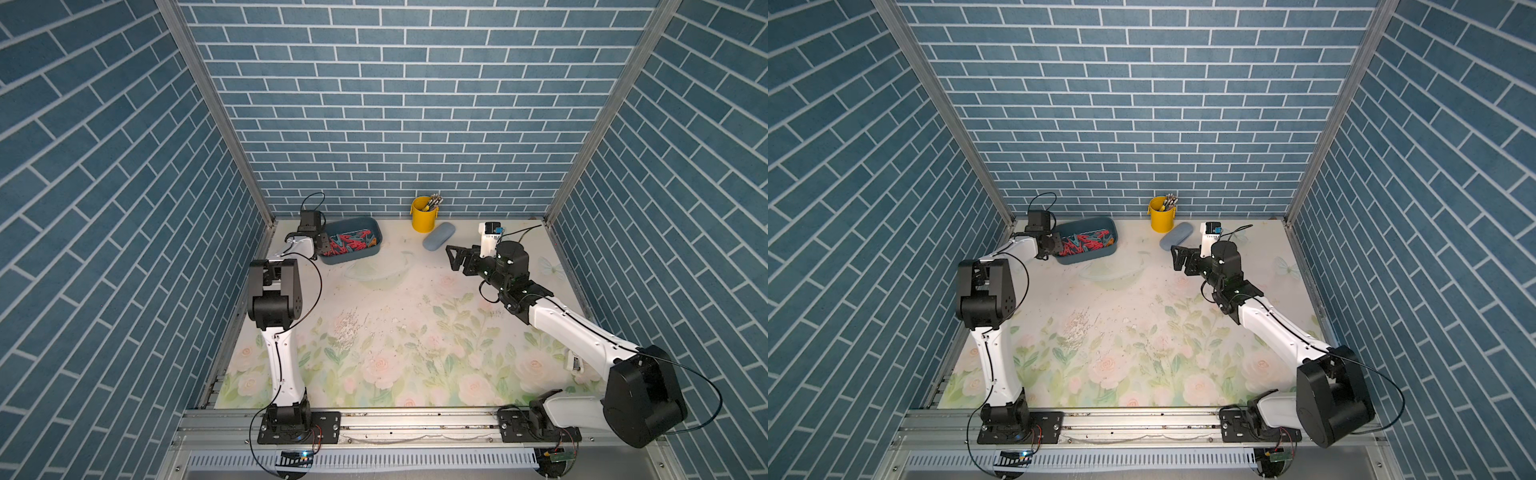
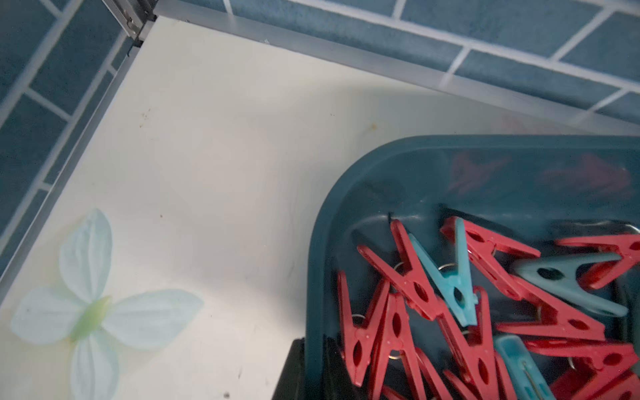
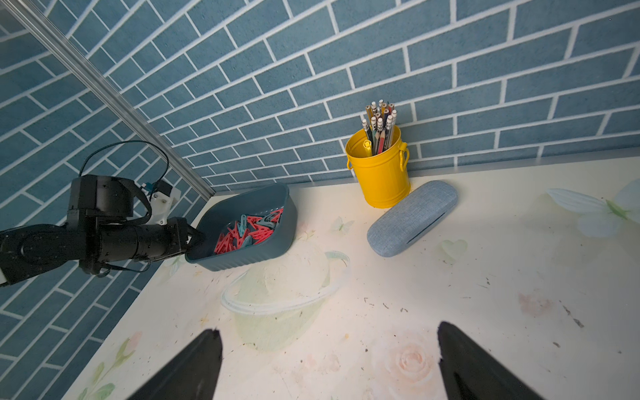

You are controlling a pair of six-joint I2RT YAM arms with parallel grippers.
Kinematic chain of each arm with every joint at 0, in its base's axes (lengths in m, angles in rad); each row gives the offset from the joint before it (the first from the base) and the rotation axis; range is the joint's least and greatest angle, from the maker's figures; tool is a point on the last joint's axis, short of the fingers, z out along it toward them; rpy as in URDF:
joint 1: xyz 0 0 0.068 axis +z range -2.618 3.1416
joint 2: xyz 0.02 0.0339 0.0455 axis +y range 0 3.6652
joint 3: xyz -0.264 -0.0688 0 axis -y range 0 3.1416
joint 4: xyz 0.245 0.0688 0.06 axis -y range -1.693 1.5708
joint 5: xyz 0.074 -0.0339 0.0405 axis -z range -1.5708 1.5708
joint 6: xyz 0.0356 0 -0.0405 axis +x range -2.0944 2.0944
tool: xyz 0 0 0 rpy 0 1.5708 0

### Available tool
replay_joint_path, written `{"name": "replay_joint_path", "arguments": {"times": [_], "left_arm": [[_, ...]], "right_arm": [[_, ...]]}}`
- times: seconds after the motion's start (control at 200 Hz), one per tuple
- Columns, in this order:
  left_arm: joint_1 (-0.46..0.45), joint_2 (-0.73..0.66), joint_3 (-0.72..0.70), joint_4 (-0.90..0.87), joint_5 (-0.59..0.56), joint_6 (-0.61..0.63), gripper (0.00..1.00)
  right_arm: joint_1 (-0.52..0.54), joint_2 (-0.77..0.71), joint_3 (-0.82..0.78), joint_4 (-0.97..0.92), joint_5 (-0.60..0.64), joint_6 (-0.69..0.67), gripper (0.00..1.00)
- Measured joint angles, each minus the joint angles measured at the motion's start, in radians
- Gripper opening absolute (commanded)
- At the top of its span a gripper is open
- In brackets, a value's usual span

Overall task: Take the clothespins out of the storage box
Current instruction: Move the storage box to the center of the board.

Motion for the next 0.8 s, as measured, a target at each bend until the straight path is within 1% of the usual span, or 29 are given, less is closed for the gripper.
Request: {"name": "replay_joint_path", "arguments": {"times": [0.225,0.335,0.455,0.61,0.8], "left_arm": [[-0.093,-0.195,-0.23,0.017,0.01,-0.033,0.05],[-0.171,-0.292,-0.34,0.019,0.011,-0.065,0.04],[-0.266,-0.373,-0.428,0.025,0.015,-0.111,0.05],[-0.394,-0.433,-0.502,0.039,-0.003,-0.18,0.05],[-0.527,-0.441,-0.563,0.078,-0.018,-0.284,0.05]], "right_arm": [[0.005,0.002,-0.024,0.026,-0.019,0.001,0.99],[0.006,0.001,-0.054,0.035,-0.028,0.003,0.99],[0.006,-0.009,-0.084,0.036,-0.033,0.004,1.0],[0.008,-0.043,-0.121,0.038,-0.037,0.004,0.99],[0.014,-0.066,-0.134,0.037,-0.039,0.012,1.0]]}}
